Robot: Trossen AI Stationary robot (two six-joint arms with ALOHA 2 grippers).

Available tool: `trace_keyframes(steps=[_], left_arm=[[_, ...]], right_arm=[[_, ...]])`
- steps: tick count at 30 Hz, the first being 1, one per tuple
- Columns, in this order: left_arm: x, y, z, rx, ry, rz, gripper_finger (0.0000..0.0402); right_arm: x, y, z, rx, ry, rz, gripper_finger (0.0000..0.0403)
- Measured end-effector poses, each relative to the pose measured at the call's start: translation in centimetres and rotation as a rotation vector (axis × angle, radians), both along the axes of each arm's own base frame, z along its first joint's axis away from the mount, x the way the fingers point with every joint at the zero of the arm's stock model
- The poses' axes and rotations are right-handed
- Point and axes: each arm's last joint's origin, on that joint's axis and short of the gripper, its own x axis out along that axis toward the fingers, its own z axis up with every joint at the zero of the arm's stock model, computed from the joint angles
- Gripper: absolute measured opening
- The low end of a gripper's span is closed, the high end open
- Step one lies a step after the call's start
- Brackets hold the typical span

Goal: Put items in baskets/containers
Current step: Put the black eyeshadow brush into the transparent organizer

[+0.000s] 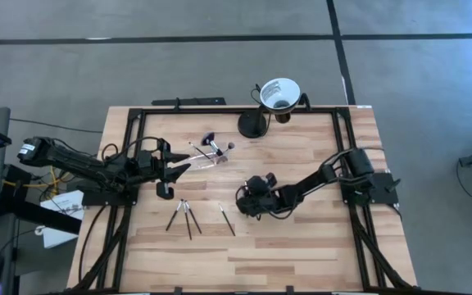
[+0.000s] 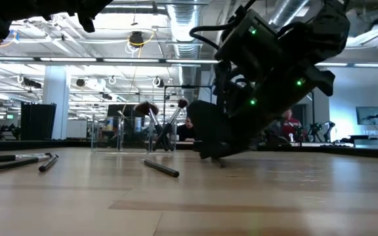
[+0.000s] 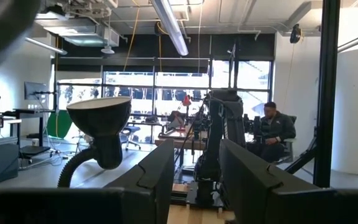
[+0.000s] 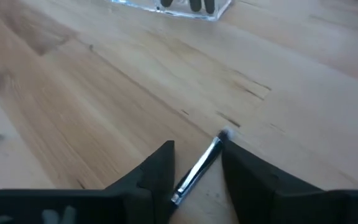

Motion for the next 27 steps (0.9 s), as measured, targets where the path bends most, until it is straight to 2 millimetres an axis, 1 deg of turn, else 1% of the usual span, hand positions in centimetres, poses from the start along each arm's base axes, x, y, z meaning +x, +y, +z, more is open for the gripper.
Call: trace_keyframes(steps=[3,6,8,13,16,19,21,25,27], left_arm=[[0.00,0.00,0.00,0.000,0.000,0.000,0.0127],[0.00,0.00,0.00,0.000,0.000,0.000,0.0127],[0.00,0.00,0.00,0.000,0.000,0.000,0.0127],[0.00,0.00,0.00,0.000,0.000,0.000,0.0127],[0.00,0.00,0.00,0.000,0.000,0.000,0.0127],[0.00,0.00,0.00,0.000,0.000,0.000,0.0127],[0.00,0.00,0.00,0.000,0.000,0.000,0.0127],[0.00,0.00,0.00,0.000,0.000,0.000,0.0127],[0.00,0.00,0.00,0.000,0.000,0.000,0.0127]], right_arm=[[-0.06,-0.23,-0.09,-0.005,0.048,0.039,0.0081],[-0.07,-0.38,-0.17,0.005,0.067,0.058,0.0028],[-0.06,-0.34,-0.18,0.005,0.087,0.095,0.0011],[-0.09,-0.32,-0.25,-0.001,0.114,0.130,0.0023],[-0.13,-0.23,-0.26,-0.013,0.121,0.140,0.0015],[-0.17,-0.33,-0.33,-0.018,0.112,0.111,0.0014],[-0.16,-0.33,-0.34,-0.023,0.120,0.122,0.0027],[-0.16,-0.26,-0.31,-0.041,0.131,0.146,0.0073],[-0.25,-0.04,0.12,-0.056,0.137,0.169,0.0094]])
